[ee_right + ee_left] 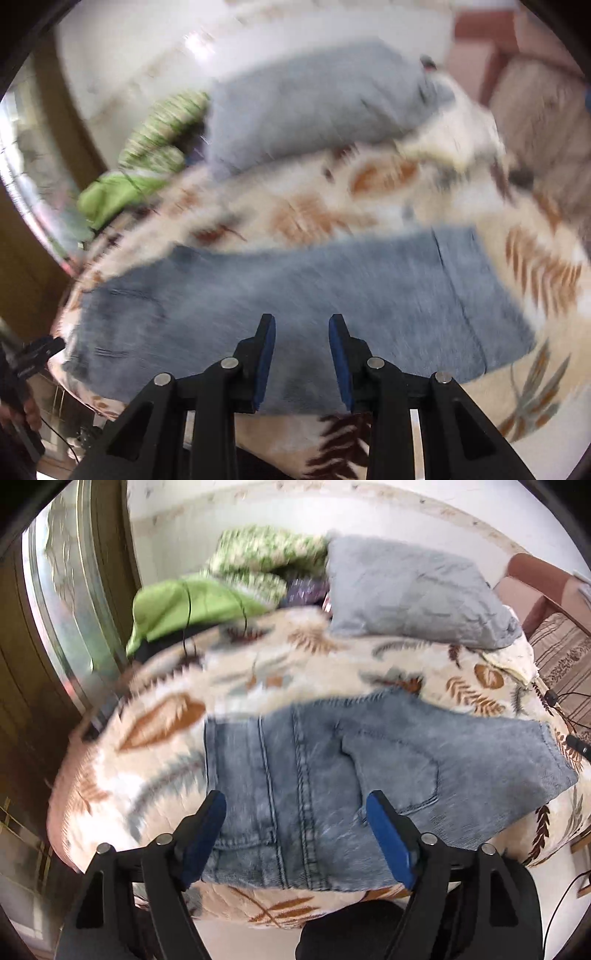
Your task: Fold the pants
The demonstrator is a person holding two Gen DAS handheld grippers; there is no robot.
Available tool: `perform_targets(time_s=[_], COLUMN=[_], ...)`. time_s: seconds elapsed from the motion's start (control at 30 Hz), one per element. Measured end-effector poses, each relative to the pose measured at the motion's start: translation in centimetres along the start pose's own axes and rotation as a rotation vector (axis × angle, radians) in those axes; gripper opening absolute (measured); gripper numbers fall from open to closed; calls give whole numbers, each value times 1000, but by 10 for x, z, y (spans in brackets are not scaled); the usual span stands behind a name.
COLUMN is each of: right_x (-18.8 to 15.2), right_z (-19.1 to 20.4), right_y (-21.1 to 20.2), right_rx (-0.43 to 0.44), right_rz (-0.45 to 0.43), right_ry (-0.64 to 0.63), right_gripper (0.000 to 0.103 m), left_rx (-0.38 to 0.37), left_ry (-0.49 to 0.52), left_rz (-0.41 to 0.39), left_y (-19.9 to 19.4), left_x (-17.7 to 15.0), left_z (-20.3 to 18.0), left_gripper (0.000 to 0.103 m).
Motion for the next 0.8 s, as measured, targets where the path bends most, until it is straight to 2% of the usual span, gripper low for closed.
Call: perform_targets(time_s=[0.13, 0.2, 0.3, 0.43, 0.8], right_x=[13, 15, 10, 1, -7], right_z=[28, 37, 48, 60, 107], right_y=[-30, -37, -29, -16, -16], right_rx=[44, 29, 31, 54, 73], right_rz=[-134, -155, -111, -71, -78], right_ry=[-8, -31, -60, -79, -189], right_gripper=[34, 34, 34, 34, 34], left_rx=[33, 62, 108, 103, 117], left_ry=[31, 39, 52, 54, 2], left_rz=[-58, -71, -91, -88, -62], left_y=[-21, -27, -35, -39, -36], left_x=[15, 18, 22, 24, 22], left_z=[-12, -16, -23, -32, -30], left_gripper=[82, 85, 90, 91, 91])
Point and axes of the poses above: each gripper's, at about its wrist camera, not at the fingertips, and y roughly the way its jaws point, z to its left, x to its top, the point moved 6 cm from there along y, roughly the way its jaws point, and after that the axes turned 3 degrees about z, right-handed, at the moved point
